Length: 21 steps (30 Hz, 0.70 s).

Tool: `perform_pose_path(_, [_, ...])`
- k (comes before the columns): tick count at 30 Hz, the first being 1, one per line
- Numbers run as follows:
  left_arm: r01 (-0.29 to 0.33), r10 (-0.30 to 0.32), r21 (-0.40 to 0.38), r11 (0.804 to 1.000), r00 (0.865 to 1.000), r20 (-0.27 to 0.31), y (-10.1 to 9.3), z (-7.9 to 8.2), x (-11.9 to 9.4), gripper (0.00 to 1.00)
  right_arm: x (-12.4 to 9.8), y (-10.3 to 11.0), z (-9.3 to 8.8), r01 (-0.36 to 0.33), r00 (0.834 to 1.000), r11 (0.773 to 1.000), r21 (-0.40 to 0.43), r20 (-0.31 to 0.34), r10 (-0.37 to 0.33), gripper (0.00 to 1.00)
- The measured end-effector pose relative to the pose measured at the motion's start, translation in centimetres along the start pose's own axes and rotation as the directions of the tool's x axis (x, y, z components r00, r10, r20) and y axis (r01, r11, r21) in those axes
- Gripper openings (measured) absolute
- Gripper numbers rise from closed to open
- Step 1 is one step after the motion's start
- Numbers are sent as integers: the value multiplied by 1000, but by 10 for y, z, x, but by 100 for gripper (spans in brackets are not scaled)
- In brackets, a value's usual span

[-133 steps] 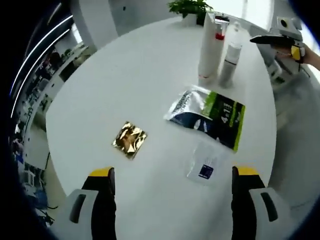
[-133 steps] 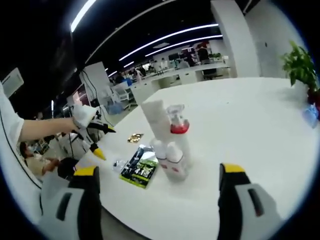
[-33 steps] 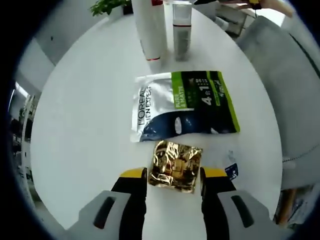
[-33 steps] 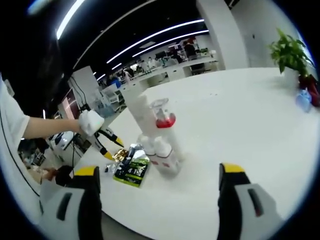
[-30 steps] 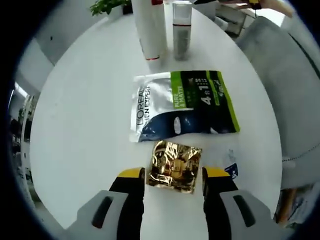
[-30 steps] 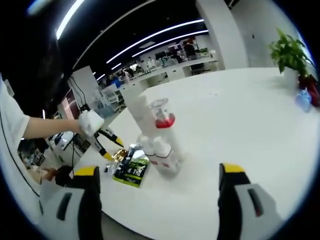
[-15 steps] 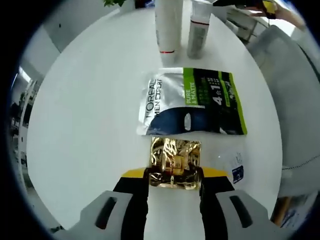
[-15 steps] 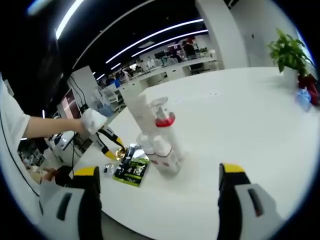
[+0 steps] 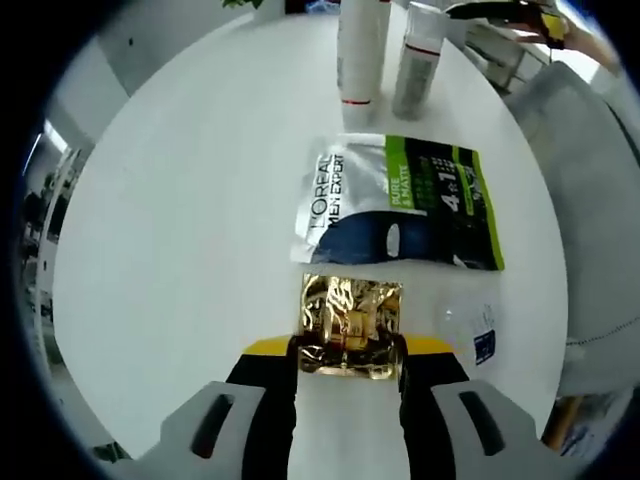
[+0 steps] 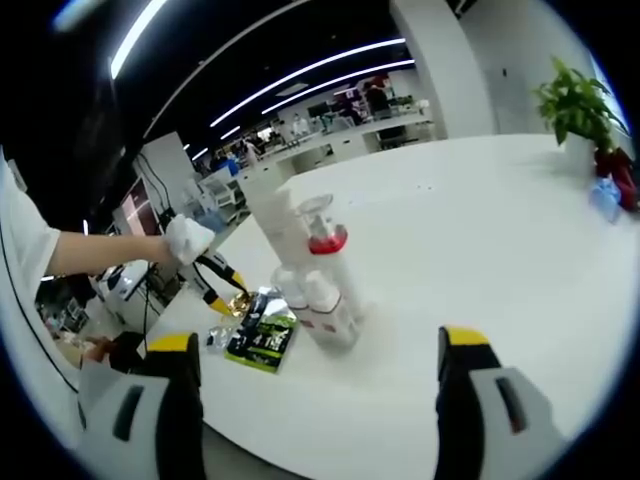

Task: Arrange the skincare products in the storage area until every visible bottle or jar stands upright without overlapping.

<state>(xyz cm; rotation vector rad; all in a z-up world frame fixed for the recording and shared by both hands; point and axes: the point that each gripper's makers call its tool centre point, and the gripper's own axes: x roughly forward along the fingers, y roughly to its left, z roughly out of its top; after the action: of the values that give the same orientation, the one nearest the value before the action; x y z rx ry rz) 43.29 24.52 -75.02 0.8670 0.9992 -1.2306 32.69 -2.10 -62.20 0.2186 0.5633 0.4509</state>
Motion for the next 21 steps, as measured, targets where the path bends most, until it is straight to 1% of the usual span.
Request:
perform_pose_path(10, [-2, 2, -12, 1000, 1000, -4, -1, 1, -1, 37, 0, 0, 0, -1, 1000, 1000, -1, 1, 1, 99])
perform_pose_path(14, [-9, 9, -23, 1000, 1000, -10, -2, -1, -2, 42, -1, 0, 1, 0, 1000, 1000, -1, 2, 0, 99])
perform_pose_path(21, [-29, 28, -33, 999, 1000, -4, -2, -1, -10, 44, -1, 2, 1, -4, 1000, 1000, -3, 5, 4, 99])
